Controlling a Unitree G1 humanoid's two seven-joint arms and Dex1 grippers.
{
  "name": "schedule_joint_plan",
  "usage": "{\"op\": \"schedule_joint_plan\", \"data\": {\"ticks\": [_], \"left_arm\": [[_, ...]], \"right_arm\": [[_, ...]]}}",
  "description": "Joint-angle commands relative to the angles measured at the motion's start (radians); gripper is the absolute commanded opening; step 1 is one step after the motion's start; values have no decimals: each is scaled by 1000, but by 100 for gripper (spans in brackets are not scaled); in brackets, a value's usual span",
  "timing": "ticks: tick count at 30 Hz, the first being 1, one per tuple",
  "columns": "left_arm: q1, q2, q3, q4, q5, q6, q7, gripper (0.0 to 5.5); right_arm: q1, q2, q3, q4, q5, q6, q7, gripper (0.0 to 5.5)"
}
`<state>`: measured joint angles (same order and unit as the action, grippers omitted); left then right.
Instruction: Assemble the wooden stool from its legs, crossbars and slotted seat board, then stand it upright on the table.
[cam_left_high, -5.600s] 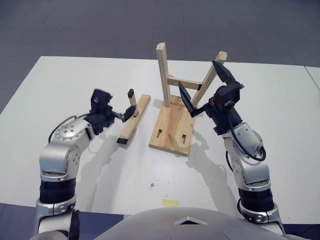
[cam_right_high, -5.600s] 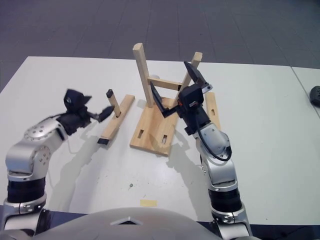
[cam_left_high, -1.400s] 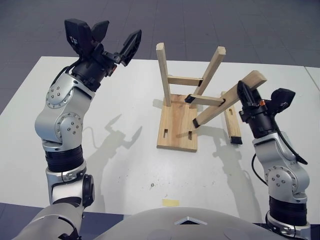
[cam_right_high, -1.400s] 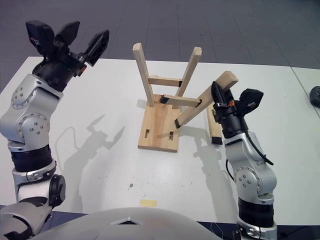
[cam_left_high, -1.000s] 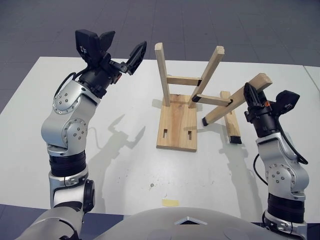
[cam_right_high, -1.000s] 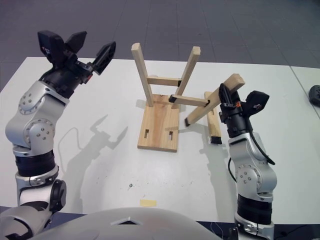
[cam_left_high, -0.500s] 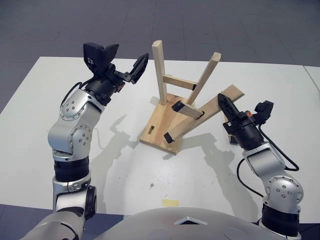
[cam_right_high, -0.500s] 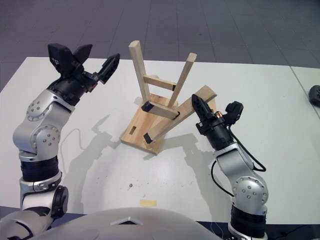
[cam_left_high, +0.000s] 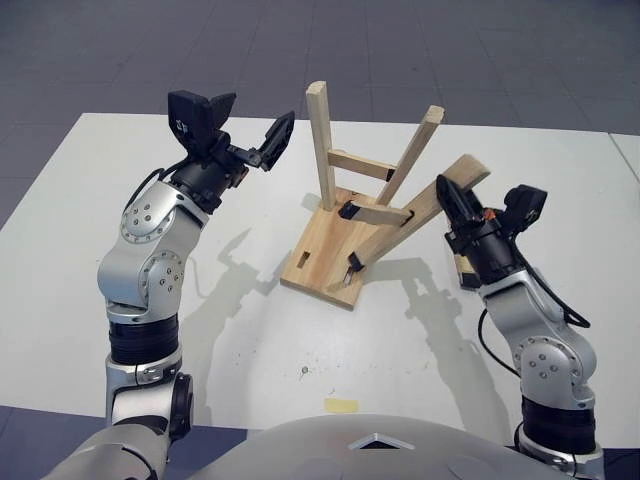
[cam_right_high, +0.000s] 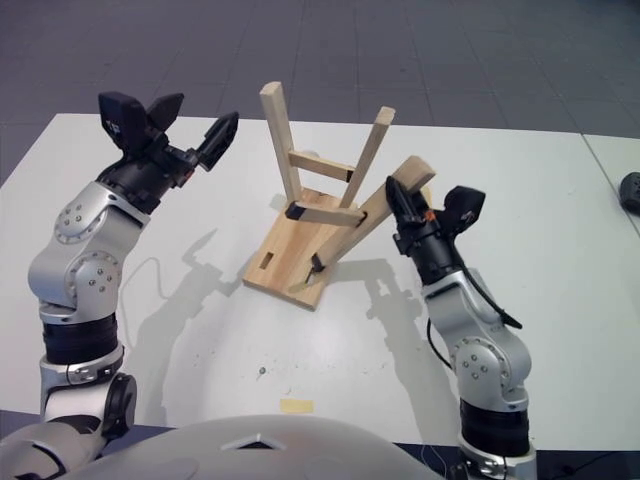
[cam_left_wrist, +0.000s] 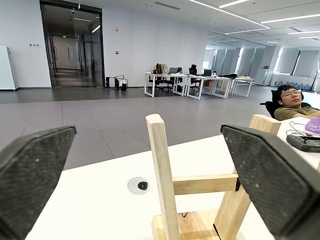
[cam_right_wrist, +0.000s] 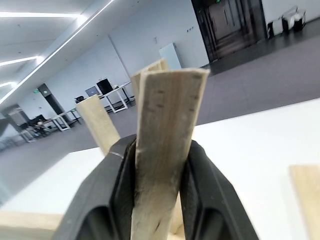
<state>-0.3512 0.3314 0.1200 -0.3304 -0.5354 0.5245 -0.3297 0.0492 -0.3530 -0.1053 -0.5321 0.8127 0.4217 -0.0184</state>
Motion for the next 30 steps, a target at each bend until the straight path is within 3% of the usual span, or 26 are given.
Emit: {"op": "schedule_joint_plan", "data": {"ticks": [1,5,9,13,18,25,30], "left_arm": [[16,12,-2,7,23,-4,-9,540],[17,7,-4,9,32,-5,-12,540],[20,-5,-1,5,27,-1,-10,540],[88,50,-40,70,123,-10,-20,540],[192,254,-228,297,504,-158,-20,540],[281,262,-354,244,580,-257,-151,540],[353,262,-438,112,582,-242,-245,540]], "right_arm": [[41,-109,9,88,-259,88,-86,103],[26,-49,-17,77,-243,66,-56,103],[-26,99,-115,23,11,5,-18,102],[-30,141,-150,-7,163,16,19,102],[-29,138,-169,-24,335,59,40,102],[-84,169,-184,-40,432,38,-29,102],[-22,155,-191,-45,417,45,-34,102]]}}
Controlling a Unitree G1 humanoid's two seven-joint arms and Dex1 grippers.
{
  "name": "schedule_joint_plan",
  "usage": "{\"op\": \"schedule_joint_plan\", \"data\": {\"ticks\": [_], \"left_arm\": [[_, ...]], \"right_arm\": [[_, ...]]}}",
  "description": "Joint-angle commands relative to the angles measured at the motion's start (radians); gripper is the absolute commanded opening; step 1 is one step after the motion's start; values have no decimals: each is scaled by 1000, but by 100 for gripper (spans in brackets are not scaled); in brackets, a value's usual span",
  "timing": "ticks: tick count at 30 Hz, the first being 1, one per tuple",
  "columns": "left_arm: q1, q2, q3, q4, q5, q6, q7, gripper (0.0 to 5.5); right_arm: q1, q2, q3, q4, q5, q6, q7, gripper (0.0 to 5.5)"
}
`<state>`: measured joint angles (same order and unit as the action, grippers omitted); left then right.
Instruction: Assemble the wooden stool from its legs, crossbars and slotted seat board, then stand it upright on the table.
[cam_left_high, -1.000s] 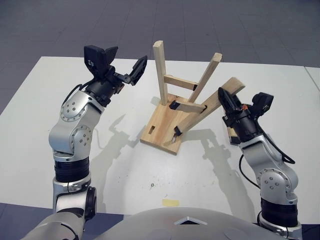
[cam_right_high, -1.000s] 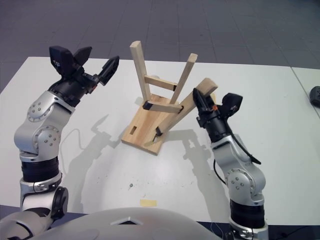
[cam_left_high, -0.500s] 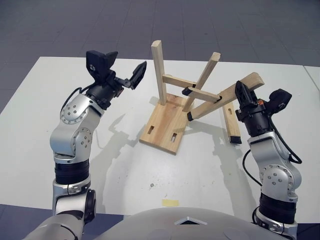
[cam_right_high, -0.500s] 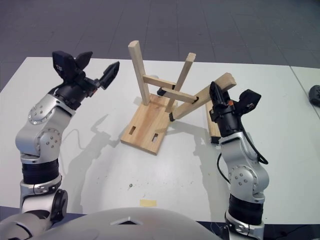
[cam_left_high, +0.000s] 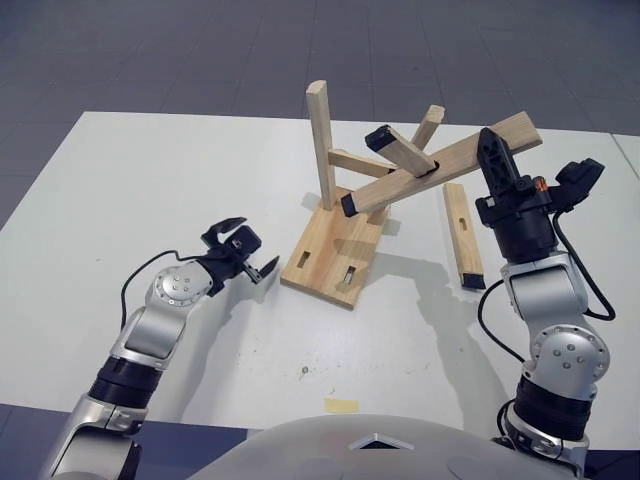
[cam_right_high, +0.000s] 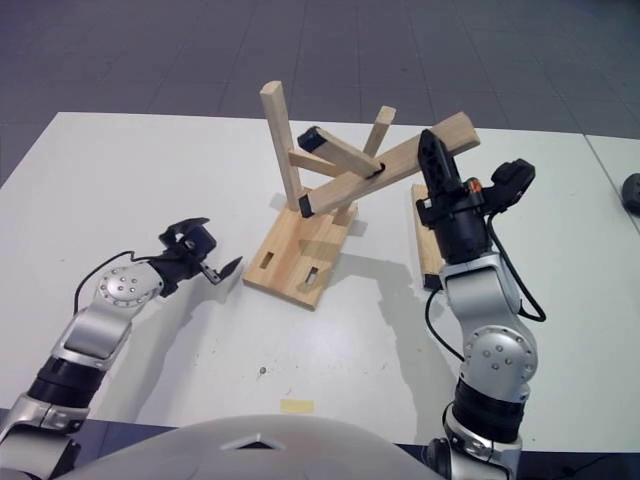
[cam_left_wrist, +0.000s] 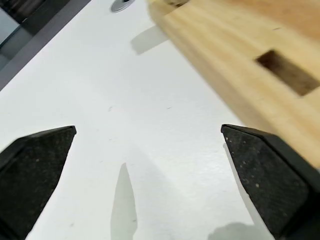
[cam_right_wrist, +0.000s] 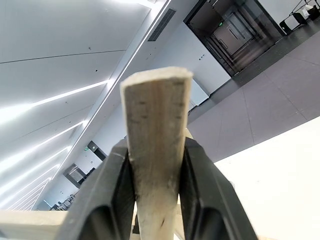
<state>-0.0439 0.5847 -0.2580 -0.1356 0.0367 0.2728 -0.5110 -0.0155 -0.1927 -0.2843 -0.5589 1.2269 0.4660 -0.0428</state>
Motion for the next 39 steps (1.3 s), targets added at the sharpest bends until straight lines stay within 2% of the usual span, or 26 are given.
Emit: {"op": "schedule_joint_plan", "data": {"ticks": [1,5,10,12,16,20,26,31,39], "left_arm": [[63,27,-88,-103,25,7,-93,540],[99,72,-142,-173,35,-15,-191,540],[54,20,-65,-280,-76,59,-216,540],[16,-36,23,-322,-166,120,-174,540],[-104,-207,252,-344,-336,252,25,540],[-164,-305,382,-305,-332,292,237,540],[-158,-351,446,-317,-283,305,404,540],[-103,-380,421,-349,-275,311,443,540],[-43,-414,416,-380,-251,295,486,540]], "right_arm": [[50,-3,-12,-24,4,-1,-15,102],[63,-1,-9,-32,13,-6,-23,102],[133,-29,-46,-6,27,4,17,102],[160,-39,-75,0,28,-2,18,102],[180,-59,-95,-23,68,14,6,102],[221,-85,-95,-47,109,44,8,102],[278,-168,-95,-35,60,89,63,102],[261,-194,-122,-10,100,97,73,102],[272,-291,-112,33,28,152,146,102]]}}
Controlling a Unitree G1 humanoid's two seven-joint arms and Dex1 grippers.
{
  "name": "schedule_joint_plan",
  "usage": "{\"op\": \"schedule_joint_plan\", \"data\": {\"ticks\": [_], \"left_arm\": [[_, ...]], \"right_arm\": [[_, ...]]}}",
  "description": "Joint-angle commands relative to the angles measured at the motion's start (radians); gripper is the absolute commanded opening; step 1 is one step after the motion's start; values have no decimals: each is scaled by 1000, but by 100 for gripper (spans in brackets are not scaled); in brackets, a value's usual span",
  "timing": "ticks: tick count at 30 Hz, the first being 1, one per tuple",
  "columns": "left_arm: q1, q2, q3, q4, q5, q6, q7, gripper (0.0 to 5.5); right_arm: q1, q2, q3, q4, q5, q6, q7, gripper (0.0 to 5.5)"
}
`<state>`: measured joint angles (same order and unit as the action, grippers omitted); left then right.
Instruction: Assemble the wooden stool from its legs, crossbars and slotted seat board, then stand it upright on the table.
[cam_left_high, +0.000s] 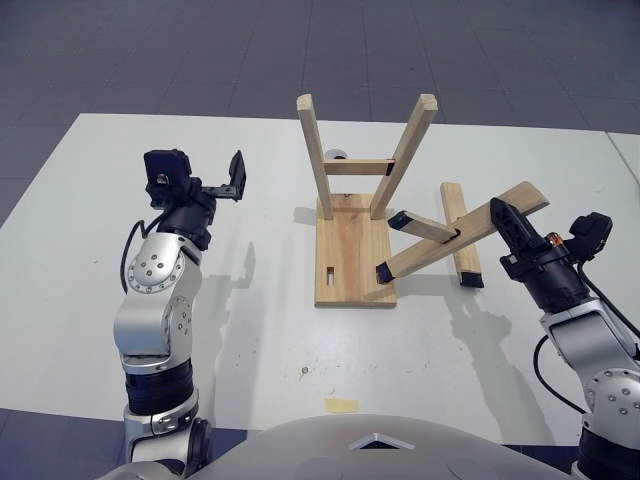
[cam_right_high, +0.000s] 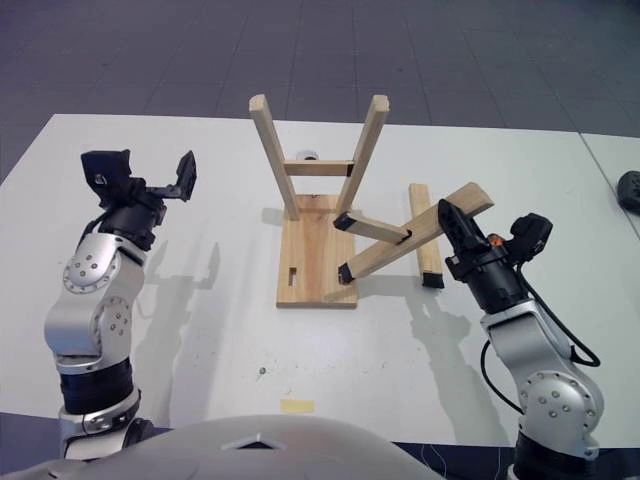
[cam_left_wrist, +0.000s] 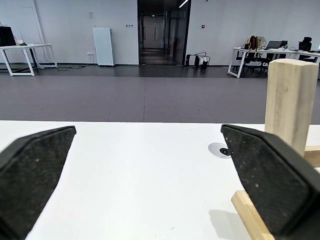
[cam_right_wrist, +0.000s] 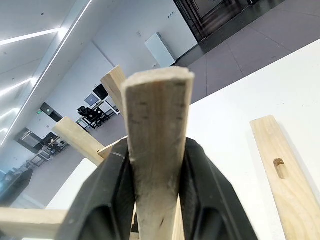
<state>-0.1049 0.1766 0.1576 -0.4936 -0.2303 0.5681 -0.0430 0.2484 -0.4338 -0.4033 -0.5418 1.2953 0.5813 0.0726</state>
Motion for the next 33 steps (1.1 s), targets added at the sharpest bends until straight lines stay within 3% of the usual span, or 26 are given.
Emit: {"op": "schedule_joint_plan", "data": {"ticks": [1,7,14,22,26,33], "left_arm": [[22,-7,-5,-24,22,-3,22,540],[52,-19,-40,-21,53,-22,31,540],[57,-15,-78,-6,89,-43,32,540],[68,-3,-95,8,122,-62,24,540],[64,-2,-104,21,135,-71,18,540],[70,-11,-123,38,152,-95,11,540]], "right_arm": [[8,-61,9,24,-47,43,46,102],[-11,-100,37,65,-145,50,78,102],[-62,-143,149,91,-473,-83,115,103],[-87,-149,210,113,-702,-182,141,103],[-85,-132,205,113,-716,-170,152,103],[-246,-124,102,176,-557,-155,225,103]]}}
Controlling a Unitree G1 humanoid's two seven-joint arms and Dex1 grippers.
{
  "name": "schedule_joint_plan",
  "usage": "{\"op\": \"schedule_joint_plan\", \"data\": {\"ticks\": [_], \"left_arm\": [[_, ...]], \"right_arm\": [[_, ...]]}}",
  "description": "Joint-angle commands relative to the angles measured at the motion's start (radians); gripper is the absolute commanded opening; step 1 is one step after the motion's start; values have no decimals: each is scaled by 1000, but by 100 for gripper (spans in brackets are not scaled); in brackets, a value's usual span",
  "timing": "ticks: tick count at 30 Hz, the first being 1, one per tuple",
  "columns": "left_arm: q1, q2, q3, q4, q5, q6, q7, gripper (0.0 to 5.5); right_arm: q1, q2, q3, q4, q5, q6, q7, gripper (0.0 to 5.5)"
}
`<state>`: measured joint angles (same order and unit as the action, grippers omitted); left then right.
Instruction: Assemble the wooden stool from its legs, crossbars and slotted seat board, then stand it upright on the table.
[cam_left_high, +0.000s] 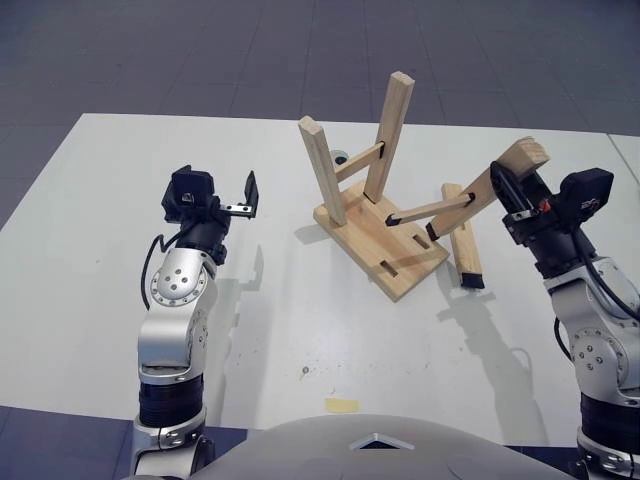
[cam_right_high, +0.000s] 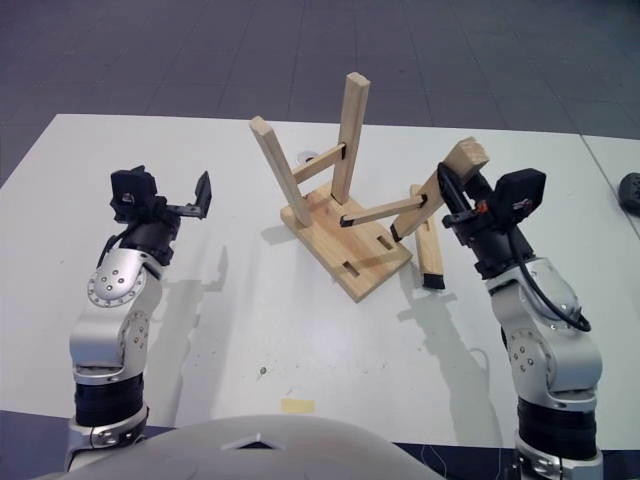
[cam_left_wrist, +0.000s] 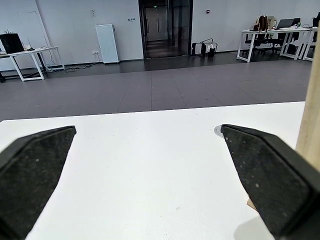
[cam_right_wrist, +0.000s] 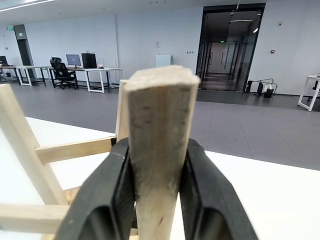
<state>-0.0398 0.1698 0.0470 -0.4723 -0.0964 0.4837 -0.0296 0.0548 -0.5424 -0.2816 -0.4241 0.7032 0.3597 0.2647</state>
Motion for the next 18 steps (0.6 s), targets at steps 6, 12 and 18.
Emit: {"op": "schedule_joint_plan", "data": {"ticks": [6,12,18], "left_arm": [[5,-10,-30,33,30,-27,-10,540],[29,-24,-62,35,36,-37,-10,540],[29,-23,-56,50,46,-47,-14,540]], "right_arm": [[-119,-79,-42,97,128,181,155,102],[-250,-118,-53,187,155,242,231,102],[-290,-151,-47,248,128,279,298,102]]}}
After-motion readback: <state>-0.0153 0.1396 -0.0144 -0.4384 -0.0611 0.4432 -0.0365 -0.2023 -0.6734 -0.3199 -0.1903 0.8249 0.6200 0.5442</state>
